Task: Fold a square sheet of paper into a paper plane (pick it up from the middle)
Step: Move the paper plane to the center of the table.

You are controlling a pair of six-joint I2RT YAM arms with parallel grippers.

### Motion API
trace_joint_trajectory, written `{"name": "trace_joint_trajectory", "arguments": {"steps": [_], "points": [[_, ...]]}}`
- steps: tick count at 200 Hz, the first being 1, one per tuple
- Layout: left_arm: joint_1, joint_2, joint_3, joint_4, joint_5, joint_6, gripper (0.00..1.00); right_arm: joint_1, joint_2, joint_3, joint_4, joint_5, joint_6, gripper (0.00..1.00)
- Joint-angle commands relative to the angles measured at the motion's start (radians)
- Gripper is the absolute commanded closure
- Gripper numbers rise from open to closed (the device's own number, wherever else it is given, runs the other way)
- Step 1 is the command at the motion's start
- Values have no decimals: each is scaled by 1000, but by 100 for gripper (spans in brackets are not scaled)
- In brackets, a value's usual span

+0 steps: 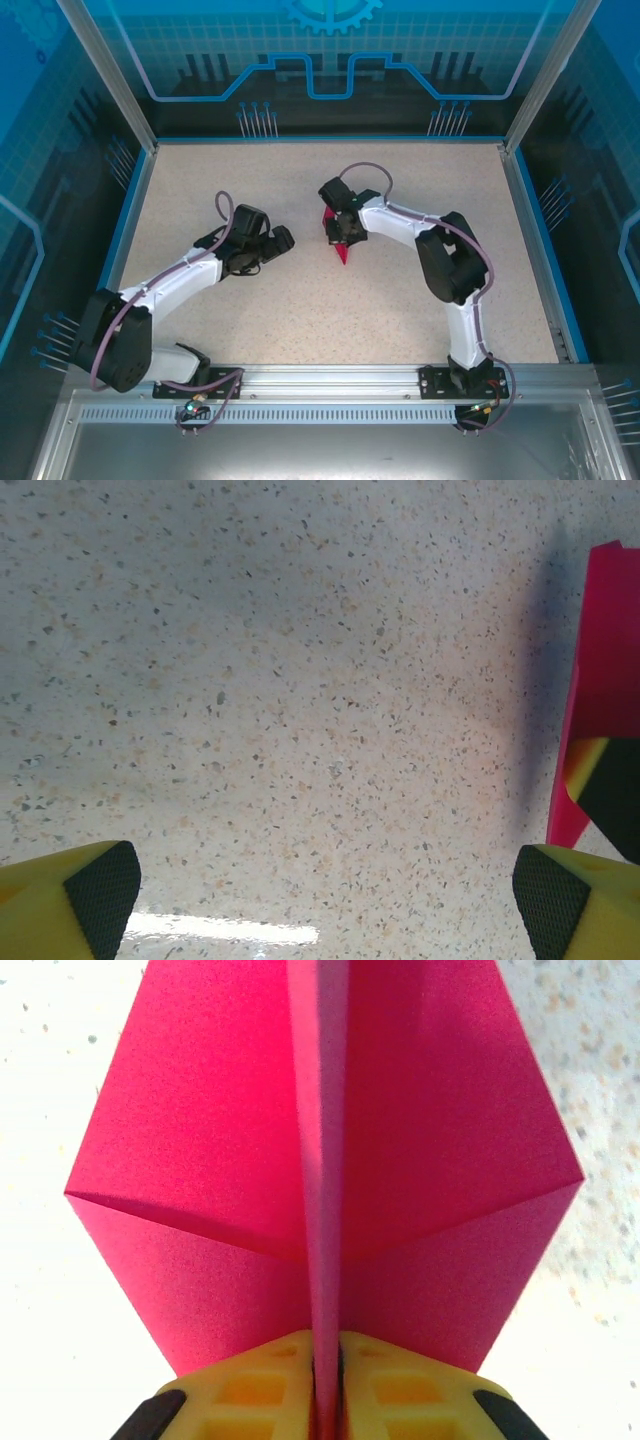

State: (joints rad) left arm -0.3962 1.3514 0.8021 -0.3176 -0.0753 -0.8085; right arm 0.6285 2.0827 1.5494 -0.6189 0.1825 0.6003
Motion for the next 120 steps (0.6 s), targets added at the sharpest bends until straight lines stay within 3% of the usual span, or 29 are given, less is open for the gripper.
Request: {"name": "trace_joint_trajectory", "arguments": {"steps": [1,120], "points": [[11,-18,-19,-37,-12,25,1,-14,51,77,-53,-11,-31,86],[17,-12,-23,-34,-9,34,1,-8,184,98,-79,5,34,83]]}}
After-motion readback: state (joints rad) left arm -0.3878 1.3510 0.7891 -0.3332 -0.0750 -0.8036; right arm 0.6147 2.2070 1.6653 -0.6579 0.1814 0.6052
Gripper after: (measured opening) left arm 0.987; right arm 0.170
